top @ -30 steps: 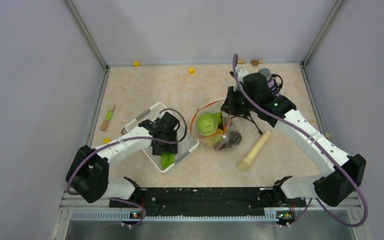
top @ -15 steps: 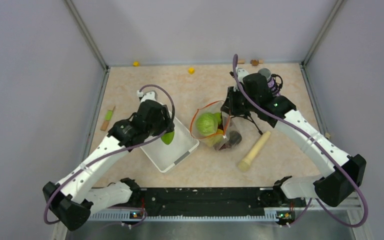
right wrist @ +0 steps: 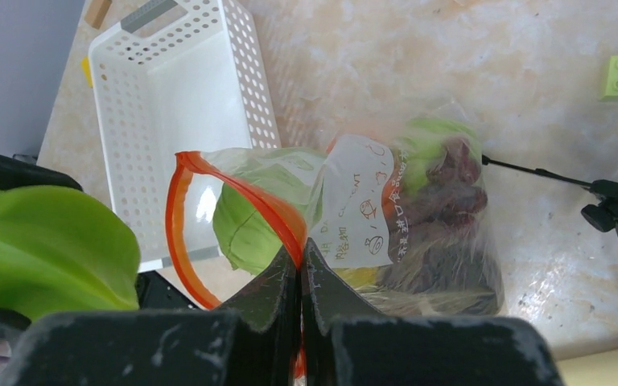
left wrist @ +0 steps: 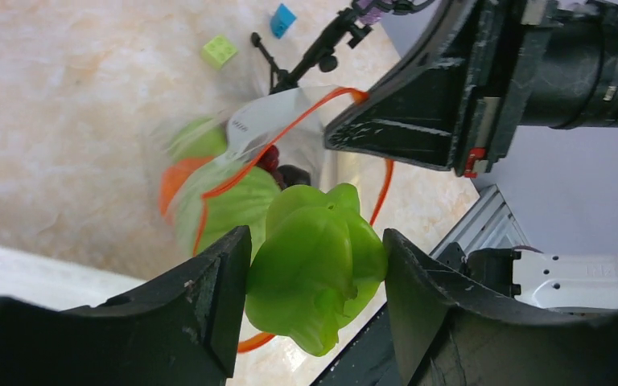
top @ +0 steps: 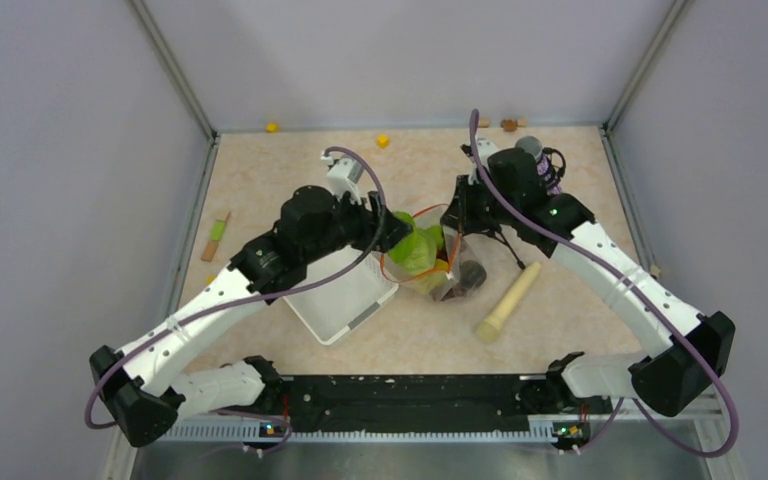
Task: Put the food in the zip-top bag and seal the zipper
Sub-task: Place the fake fruit in the zipper food storage bag.
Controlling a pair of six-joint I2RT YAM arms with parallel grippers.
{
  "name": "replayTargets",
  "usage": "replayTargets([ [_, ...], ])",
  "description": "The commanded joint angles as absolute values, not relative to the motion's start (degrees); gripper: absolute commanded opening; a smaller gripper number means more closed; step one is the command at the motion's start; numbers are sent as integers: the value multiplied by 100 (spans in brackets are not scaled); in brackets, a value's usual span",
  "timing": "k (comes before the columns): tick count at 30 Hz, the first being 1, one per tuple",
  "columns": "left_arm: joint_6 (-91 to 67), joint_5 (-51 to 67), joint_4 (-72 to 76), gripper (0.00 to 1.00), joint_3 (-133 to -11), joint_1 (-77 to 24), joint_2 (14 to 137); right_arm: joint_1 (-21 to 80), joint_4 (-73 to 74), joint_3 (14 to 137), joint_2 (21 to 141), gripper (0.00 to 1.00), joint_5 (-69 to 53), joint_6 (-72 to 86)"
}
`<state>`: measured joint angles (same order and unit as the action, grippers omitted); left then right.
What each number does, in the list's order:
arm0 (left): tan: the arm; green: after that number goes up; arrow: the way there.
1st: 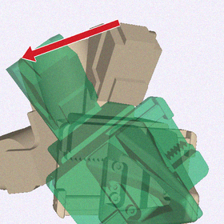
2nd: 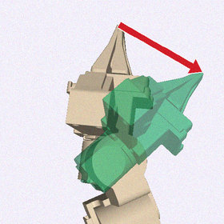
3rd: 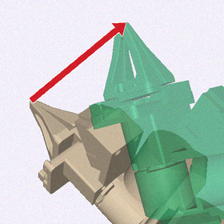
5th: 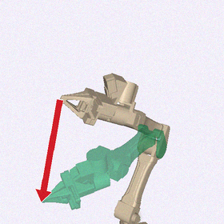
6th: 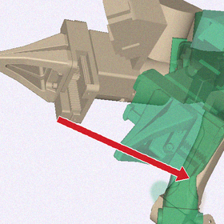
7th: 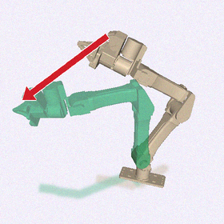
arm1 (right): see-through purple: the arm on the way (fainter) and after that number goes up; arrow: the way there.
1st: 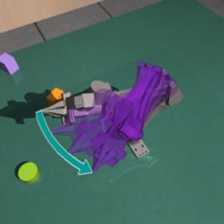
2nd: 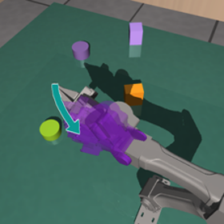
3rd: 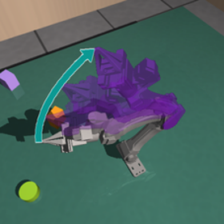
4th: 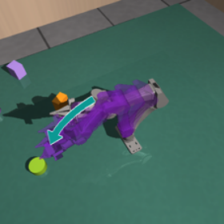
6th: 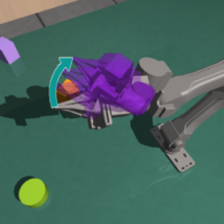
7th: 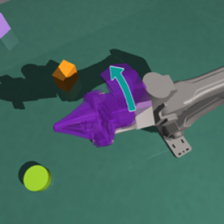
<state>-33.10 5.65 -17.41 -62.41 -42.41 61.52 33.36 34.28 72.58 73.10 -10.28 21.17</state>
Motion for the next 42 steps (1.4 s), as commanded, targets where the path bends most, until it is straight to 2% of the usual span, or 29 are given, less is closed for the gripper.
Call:
replayTargets([
  [1,-2976,229,-507,0,-6429,-4684,6329,3349,2968,7238,6983,0,-1270,2349],
  [12,-2806,-1451,1152,0,-5605,-5444,6660,3349,2870,7165,6983,0,-1294,2713],
  [19,-2781,-1980,1516,0,-5538,-5669,7092,3346,2839,7135,6954,0,-1297,2829],
  [26,-2800,-1707,1288,1,-5699,-5729,7417,3349,2726,7053,6910,0,-1242,2982],
  [33,-3145,-1597,1338,24,-5307,-5834,7212,3349,2634,6981,6855,0,-1146,3116],
  [37,-3129,-1510,1141,48,-5341,-5831,7125,3337,2619,6963,6813,0,-1117,3141],
  [42,-3124,-1306,946,73,-5436,-5842,7036,3340,2619,6958,6807,0,-1082,3146],
])
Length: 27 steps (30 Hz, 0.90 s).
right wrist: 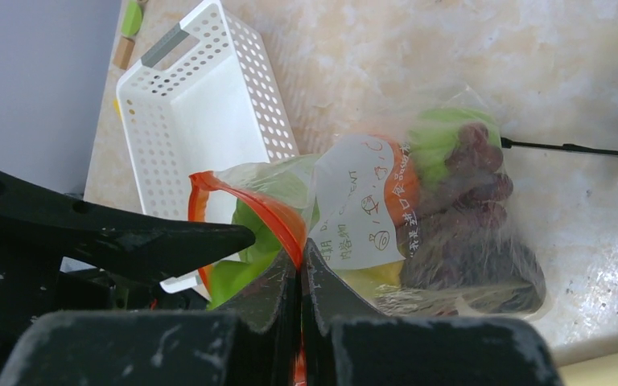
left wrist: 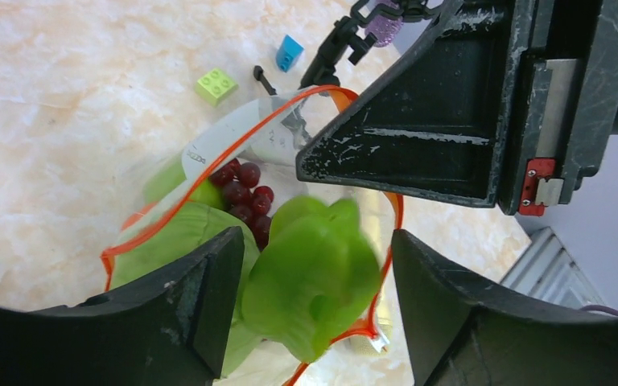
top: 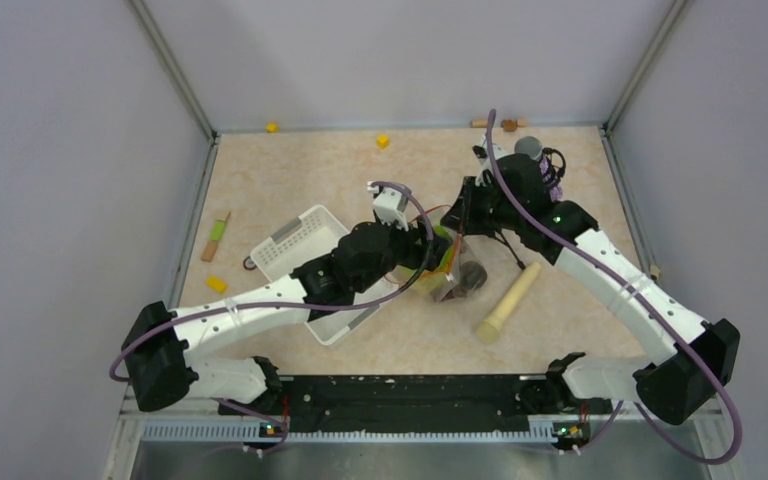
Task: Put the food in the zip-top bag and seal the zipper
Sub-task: Place the fake fruit in the zipper food storage bag.
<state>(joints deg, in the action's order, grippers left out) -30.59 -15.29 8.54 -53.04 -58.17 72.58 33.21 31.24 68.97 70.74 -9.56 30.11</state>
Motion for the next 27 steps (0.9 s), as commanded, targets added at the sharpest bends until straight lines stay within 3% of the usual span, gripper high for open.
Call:
replayTargets([
  [1,-3128,-1255,923,80,-5444,-5837,7011,3340,2615,6959,6803,0,-1081,3141],
  [3,-3153,-1181,829,91,-5482,-5843,6965,3333,2619,6960,6804,0,-1066,3138],
  [6,-3170,-1099,653,96,-5556,-5844,6884,3302,2619,6945,6794,0,-1080,3139],
  [12,-3245,-1241,59,97,-5585,-5845,6421,3284,2619,6939,6754,0,-1090,3106],
  [22,-4377,-3117,-2753,97,-5328,-5842,5728,3266,2620,6954,6739,0,-1132,2995],
  [27,-4742,-2818,-2710,87,-5012,-5838,5791,3261,2619,6976,6807,0,-1223,2996],
])
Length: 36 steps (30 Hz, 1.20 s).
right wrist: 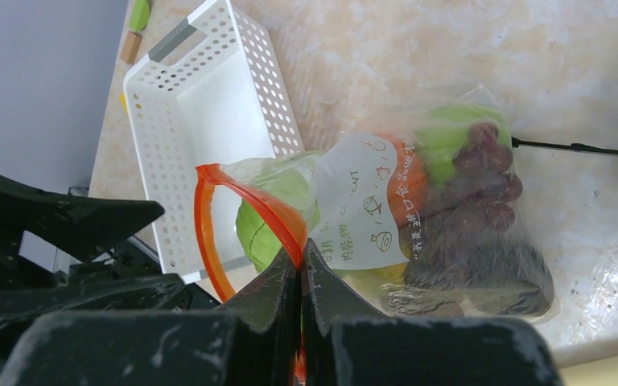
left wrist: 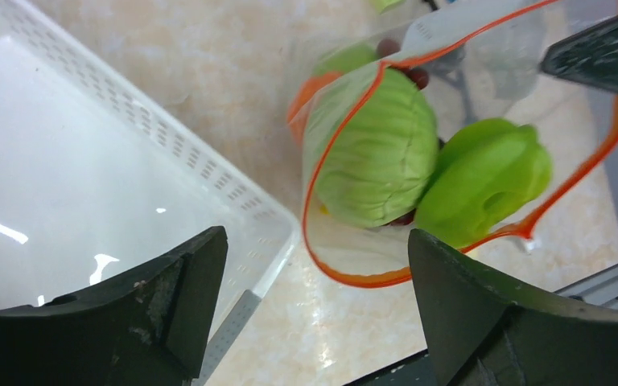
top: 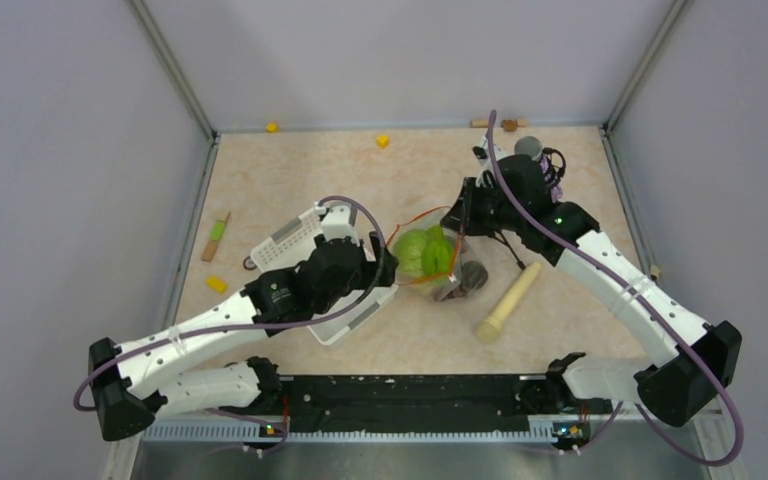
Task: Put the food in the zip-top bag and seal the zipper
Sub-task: Place the fake fruit in the zipper food storage bag, then adjust the zipper food storage bag at the center of the board.
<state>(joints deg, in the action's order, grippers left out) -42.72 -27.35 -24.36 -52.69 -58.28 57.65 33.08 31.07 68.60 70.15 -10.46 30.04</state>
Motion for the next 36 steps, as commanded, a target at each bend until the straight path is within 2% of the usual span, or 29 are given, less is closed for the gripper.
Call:
replayTargets([
  [1,-4771,-2716,-2561,82,-4929,-5836,5804,3261,2617,6978,6818,0,-1236,2991],
  [4,-4723,-2480,-2221,62,-4897,-5842,5977,3261,2605,6978,6835,0,-1248,2972],
  [13,-4815,-2778,-2230,30,-5250,-5843,6729,3261,2608,6926,6683,0,-1270,2937],
  [16,-4754,-2816,-2232,0,-5375,-5840,6829,3265,2622,6933,6667,0,-1318,2927],
  [24,-4048,-2888,-2070,0,-5867,-5840,6745,3261,2970,6864,6580,0,-1463,2855],
  [36,-2499,-1977,-1418,0,-7084,-5823,7204,3284,3834,6917,6149,1,-1134,2834],
])
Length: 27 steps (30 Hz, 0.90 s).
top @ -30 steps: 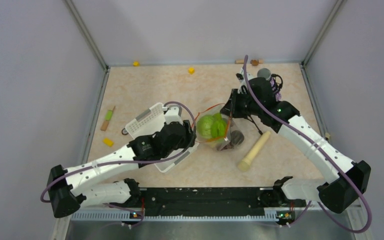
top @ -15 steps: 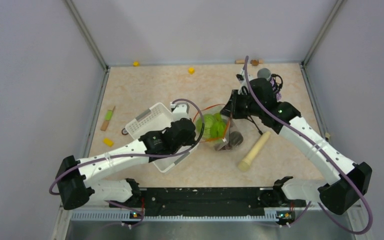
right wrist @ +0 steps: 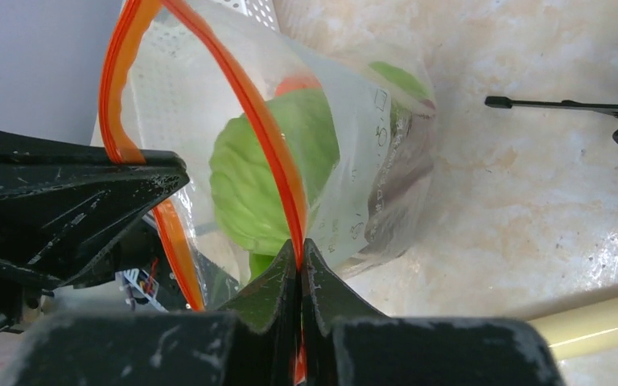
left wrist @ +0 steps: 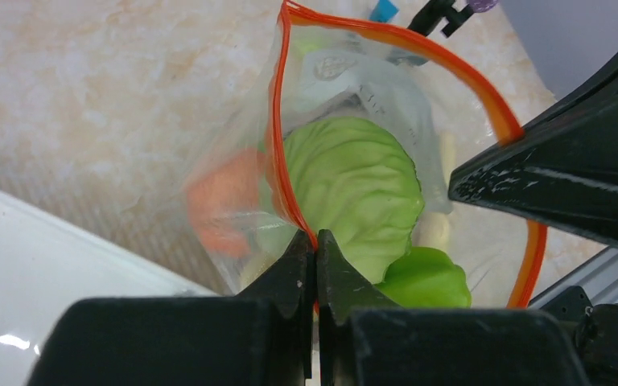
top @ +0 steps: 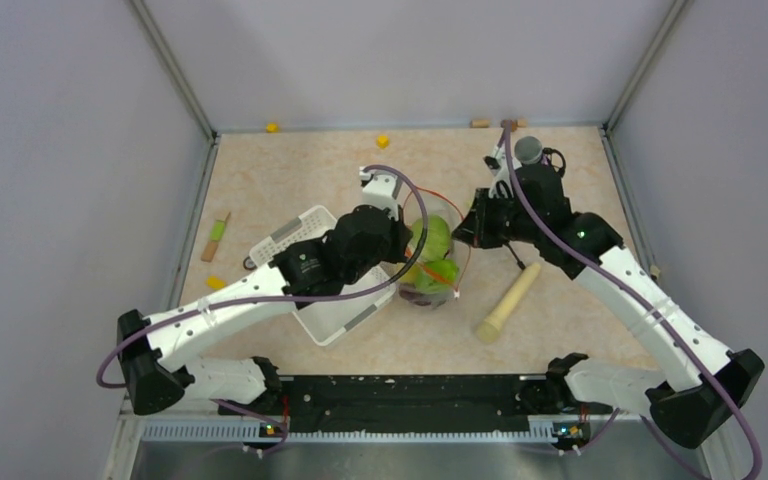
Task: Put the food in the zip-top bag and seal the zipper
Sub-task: Adjust the zipper food storage bag at the center of the board.
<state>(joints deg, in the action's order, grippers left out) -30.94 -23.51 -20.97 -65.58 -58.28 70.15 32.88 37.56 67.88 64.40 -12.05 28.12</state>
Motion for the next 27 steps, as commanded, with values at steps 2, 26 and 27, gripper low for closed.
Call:
replayTargets([
  [2,-2316,-1772,-1452,0,-7261,-5799,7363,3288,3955,6911,6129,3,-1032,2863],
  [26,-128,1115,-1321,0,-7122,-4918,7527,3309,3134,7143,6208,51,-440,-178],
  [27,-75,1198,-1345,0,-7146,-4892,7531,3310,3106,7165,6239,52,-593,-520],
])
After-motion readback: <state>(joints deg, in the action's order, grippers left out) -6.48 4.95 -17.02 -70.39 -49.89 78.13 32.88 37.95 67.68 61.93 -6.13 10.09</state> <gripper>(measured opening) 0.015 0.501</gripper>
